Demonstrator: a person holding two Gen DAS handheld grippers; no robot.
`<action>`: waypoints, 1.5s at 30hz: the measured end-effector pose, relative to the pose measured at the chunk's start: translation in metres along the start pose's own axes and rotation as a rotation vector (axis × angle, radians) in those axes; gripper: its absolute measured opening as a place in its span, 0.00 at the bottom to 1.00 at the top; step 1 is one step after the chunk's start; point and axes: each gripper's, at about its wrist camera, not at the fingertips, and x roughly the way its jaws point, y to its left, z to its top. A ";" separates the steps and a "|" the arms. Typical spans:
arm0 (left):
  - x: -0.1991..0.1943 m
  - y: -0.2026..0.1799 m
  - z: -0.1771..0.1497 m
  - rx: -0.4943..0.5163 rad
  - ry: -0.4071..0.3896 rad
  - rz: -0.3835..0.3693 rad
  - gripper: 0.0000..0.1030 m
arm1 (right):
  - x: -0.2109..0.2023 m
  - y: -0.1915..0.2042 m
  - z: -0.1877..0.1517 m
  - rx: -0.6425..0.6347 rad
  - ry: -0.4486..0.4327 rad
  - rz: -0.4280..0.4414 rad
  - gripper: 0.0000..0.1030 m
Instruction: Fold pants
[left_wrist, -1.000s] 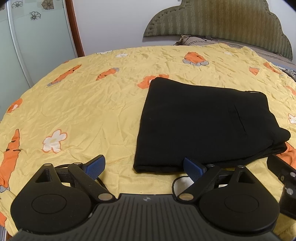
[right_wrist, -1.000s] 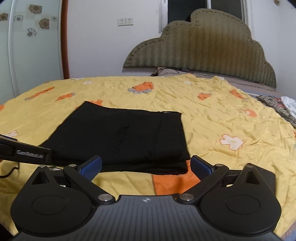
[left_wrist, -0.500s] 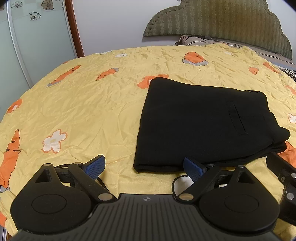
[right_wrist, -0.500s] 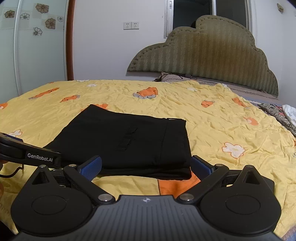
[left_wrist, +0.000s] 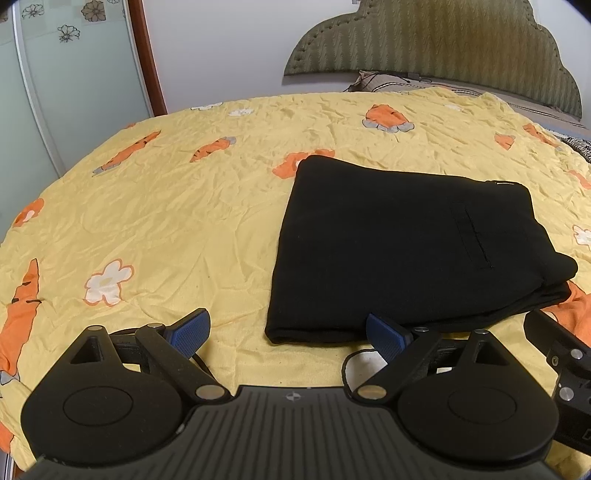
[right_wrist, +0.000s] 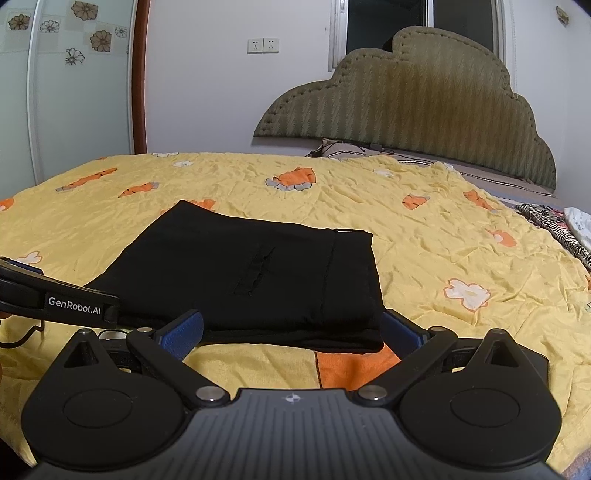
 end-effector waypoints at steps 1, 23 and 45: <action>0.000 0.000 0.000 0.000 0.004 0.000 0.91 | 0.000 0.000 0.000 -0.001 0.001 -0.002 1.00; 0.001 0.000 -0.001 -0.008 0.010 -0.004 0.91 | 0.002 -0.001 -0.002 -0.004 0.006 -0.001 1.00; 0.004 -0.007 -0.002 0.004 0.020 -0.009 0.91 | 0.004 0.000 -0.003 -0.010 0.014 0.003 1.00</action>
